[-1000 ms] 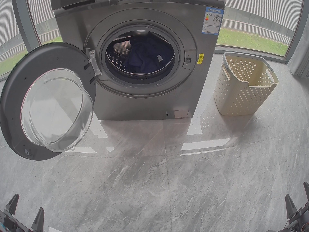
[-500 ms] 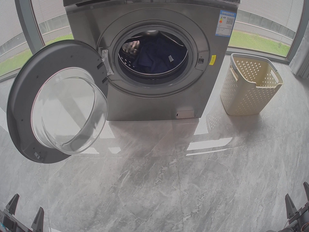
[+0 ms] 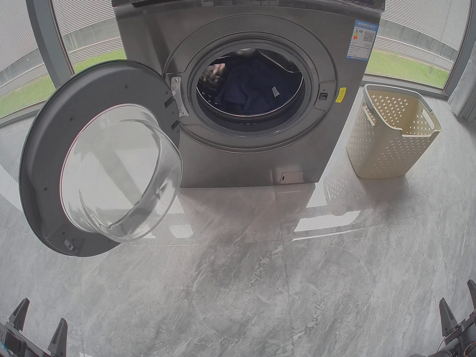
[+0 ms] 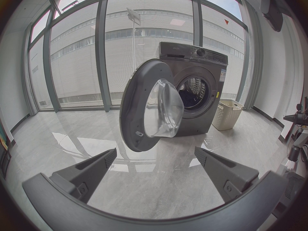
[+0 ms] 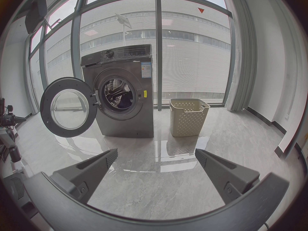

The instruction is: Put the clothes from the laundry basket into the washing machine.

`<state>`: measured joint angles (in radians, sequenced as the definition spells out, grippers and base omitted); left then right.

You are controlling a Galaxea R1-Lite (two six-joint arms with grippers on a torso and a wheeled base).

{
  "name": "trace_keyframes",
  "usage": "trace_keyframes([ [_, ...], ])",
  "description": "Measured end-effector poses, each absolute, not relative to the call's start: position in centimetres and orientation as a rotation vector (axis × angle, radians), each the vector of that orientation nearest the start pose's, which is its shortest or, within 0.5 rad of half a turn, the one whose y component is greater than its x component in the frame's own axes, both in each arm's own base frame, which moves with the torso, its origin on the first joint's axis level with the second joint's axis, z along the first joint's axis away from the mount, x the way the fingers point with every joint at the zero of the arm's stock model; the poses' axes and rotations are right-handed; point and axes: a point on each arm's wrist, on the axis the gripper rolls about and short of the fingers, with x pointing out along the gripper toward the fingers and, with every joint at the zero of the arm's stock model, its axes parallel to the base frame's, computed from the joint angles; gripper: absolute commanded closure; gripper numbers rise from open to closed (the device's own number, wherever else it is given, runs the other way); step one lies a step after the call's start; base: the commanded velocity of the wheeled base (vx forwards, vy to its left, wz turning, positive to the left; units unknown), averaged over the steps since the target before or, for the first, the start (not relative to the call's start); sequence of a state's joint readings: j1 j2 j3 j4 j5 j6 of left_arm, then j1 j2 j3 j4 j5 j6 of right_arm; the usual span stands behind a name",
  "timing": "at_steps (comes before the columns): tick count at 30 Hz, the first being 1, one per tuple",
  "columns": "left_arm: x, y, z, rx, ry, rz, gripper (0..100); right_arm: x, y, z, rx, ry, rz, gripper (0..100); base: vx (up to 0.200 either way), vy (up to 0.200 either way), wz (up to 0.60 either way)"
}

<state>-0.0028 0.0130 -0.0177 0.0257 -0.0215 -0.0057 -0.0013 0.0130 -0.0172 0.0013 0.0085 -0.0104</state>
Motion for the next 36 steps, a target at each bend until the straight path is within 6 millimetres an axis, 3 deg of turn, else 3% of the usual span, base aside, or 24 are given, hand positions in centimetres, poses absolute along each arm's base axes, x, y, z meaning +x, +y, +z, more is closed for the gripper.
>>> trace_keyframes([
  [3, -2.31, -0.04, 7.80, -0.003, 0.022, -0.025, 0, -2.31, 0.02, 8.04, -0.010, -0.003, 0.008, 0, 0.000, 0.200, 0.00],
  [24, -2.31, -0.04, 7.80, -0.009, 0.023, -0.024, 0, -2.30, 0.03, 8.05, -0.008, -0.002, 0.006, 0, 0.000, 0.000, 0.00],
  [31, -2.30, -0.04, 7.80, -0.009, 0.023, -0.024, 0, -2.30, 0.03, 8.05, -0.009, -0.001, 0.005, 0, 0.000, 0.000, 0.60],
  [36, -2.30, -0.04, 7.80, -0.010, 0.024, -0.023, 0, -2.30, 0.03, 8.05, -0.010, -0.001, 0.006, 0, 0.000, 0.000, 0.00],
])
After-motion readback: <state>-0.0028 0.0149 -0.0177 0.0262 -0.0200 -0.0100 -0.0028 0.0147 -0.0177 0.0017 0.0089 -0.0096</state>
